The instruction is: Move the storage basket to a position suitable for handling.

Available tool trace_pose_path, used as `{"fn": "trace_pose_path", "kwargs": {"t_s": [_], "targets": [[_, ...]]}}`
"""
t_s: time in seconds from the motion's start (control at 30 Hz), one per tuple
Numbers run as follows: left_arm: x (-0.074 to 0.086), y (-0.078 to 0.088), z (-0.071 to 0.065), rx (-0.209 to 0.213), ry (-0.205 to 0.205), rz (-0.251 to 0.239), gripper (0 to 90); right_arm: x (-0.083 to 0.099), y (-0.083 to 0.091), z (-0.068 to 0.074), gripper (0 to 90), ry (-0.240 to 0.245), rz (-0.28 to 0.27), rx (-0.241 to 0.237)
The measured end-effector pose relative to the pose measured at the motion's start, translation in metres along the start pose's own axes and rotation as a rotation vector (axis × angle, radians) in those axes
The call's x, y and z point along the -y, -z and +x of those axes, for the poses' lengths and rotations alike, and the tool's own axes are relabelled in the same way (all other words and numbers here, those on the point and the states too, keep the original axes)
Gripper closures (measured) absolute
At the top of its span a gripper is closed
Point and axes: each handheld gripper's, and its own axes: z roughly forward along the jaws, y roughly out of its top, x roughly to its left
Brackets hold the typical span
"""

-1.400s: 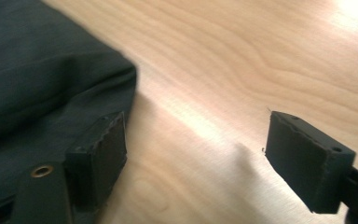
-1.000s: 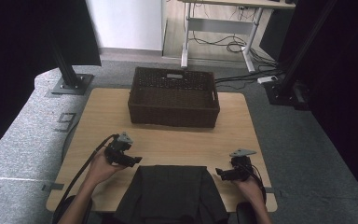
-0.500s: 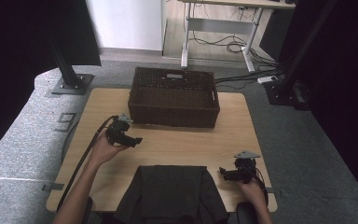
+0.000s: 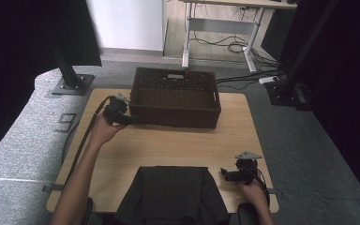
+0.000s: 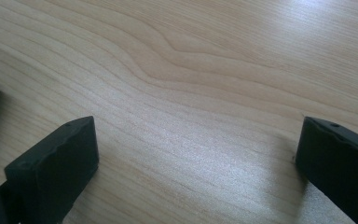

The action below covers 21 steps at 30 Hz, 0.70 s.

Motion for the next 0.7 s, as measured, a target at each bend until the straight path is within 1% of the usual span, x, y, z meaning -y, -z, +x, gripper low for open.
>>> {"fn": "trace_pose_path", "kwargs": {"t_s": [0.07,0.13,0.17,0.23,0.3,0.4,0.43,0.53,0.67,0.7], "targets": [[-0.005,-0.001,0.003,-0.015,0.004,0.0,40.6,0.0,0.0,0.0,0.0,-0.001,0.0,0.0],[-0.011,-0.001,0.004,-0.052,-0.001,-0.004,43.0,0.0,0.0,0.0,0.0,-0.001,0.0,0.0],[-0.013,-0.002,0.006,-0.062,0.002,-0.003,45.5,0.0,0.0,0.0,0.0,-0.001,0.0,0.0],[-0.018,-0.005,0.009,-0.072,0.019,0.0,46.5,0.0,0.0,0.0,0.0,0.0,0.0,0.0],[-0.022,-0.008,0.014,-0.092,0.029,0.004,47.9,0.0,0.0,0.0,0.0,0.0,0.0,0.0],[-0.027,-0.013,0.022,-0.107,0.057,0.002,49.8,0.0,0.0,0.0,0.0,0.0,0.0,0.0],[-0.028,-0.014,0.023,-0.11,0.059,-0.001,50.8,0.0,0.0,0.0,0.0,0.0,0.0,0.0],[-0.032,-0.019,0.03,-0.106,0.085,-0.007,52.6,0.0,0.0,0.0,0.0,0.0,0.0,0.0],[-0.037,-0.029,0.033,-0.121,0.089,0.003,54.7,0.0,0.0,0.0,0.0,0.001,0.001,-0.001],[-0.037,-0.031,0.033,-0.132,0.089,0.001,55.4,0.0,0.0,0.0,0.0,0.0,0.0,0.0]]}}
